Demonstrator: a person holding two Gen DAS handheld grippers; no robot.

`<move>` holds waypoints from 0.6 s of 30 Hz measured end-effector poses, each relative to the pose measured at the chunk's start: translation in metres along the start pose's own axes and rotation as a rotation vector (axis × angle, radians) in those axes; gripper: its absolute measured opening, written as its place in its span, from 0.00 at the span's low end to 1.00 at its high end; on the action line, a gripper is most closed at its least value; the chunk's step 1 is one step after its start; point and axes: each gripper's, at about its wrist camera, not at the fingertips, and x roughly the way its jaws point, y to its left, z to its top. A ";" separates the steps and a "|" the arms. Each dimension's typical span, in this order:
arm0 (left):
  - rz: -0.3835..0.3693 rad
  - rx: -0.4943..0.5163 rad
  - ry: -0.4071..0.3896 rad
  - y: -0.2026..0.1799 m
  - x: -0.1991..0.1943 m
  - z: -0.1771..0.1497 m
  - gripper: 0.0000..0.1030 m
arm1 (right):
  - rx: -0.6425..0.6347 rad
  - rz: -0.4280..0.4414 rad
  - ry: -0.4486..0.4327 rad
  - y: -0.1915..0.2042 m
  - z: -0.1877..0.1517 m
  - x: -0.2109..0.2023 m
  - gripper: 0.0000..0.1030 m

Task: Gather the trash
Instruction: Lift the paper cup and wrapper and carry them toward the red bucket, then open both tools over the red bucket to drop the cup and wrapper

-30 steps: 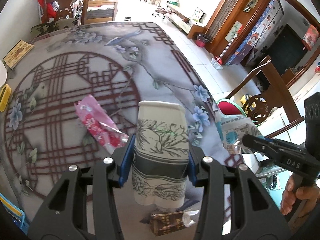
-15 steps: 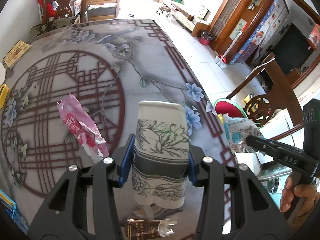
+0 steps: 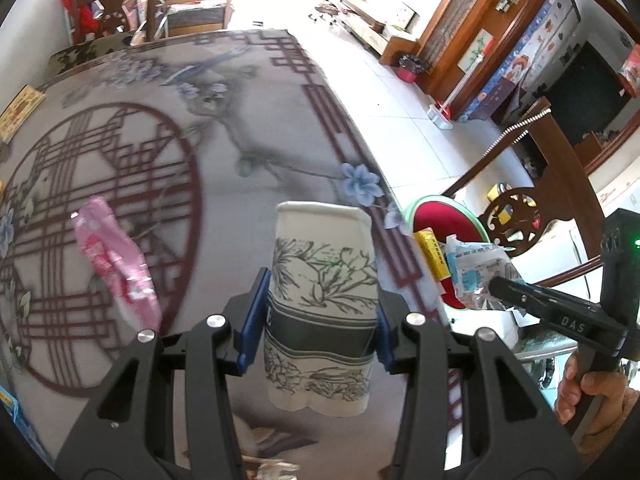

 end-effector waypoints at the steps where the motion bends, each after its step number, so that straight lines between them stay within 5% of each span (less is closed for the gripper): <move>1: -0.004 0.004 0.002 -0.004 0.002 0.002 0.42 | 0.006 -0.003 -0.001 -0.004 0.001 -0.001 0.26; 18: -0.167 0.221 0.068 -0.151 0.084 0.067 0.42 | 0.213 -0.107 -0.062 -0.125 0.021 -0.030 0.26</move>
